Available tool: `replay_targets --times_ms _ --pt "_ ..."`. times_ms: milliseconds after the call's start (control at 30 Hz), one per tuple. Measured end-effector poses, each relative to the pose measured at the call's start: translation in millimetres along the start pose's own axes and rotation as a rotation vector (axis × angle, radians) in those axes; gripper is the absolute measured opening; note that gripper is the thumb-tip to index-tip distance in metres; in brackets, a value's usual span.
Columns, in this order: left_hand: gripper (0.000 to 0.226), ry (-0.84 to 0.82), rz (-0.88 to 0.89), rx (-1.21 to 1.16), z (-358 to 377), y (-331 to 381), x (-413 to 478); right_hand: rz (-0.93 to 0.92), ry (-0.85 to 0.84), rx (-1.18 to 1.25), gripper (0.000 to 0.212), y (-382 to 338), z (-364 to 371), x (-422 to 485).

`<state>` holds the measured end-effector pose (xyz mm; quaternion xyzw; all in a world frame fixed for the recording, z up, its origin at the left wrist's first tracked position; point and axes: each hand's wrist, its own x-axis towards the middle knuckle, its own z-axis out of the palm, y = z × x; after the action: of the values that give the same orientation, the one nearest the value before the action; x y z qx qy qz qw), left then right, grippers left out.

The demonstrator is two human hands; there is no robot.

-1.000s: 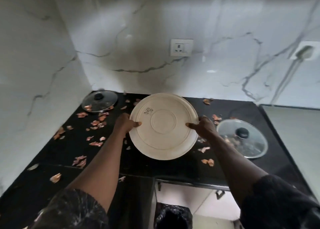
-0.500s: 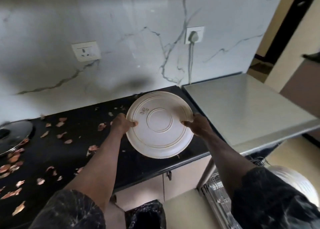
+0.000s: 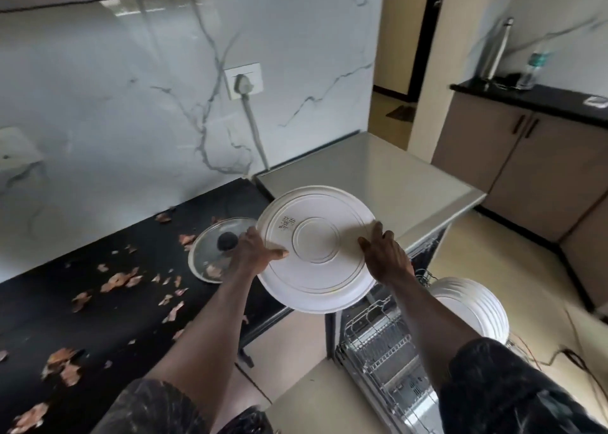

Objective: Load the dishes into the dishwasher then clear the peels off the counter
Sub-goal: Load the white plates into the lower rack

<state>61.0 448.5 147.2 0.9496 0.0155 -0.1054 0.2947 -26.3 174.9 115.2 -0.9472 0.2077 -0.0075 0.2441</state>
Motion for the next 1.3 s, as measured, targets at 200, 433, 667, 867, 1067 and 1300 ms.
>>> replay_targets --times_ms 200,433,667,867,1067,1300 --pt "0.097 -0.124 0.173 0.051 78 85 -3 0.145 0.067 0.019 0.066 111 -26 -5" --pt "0.102 -0.214 0.426 0.083 165 146 -25 0.341 0.160 0.060 0.063 209 -40 -38" --pt "0.109 -0.321 0.684 0.151 244 192 -27 0.607 0.214 0.086 0.064 275 -36 -70" --pt "0.112 -0.512 0.757 0.204 306 224 -13 0.822 0.266 0.118 0.064 310 -36 -81" --pt "0.121 -0.630 0.812 0.214 372 239 3 0.970 0.318 0.171 0.069 329 -23 -88" --pt "0.119 -0.682 0.575 0.289 459 198 13 1.163 0.290 0.312 0.065 361 41 -92"
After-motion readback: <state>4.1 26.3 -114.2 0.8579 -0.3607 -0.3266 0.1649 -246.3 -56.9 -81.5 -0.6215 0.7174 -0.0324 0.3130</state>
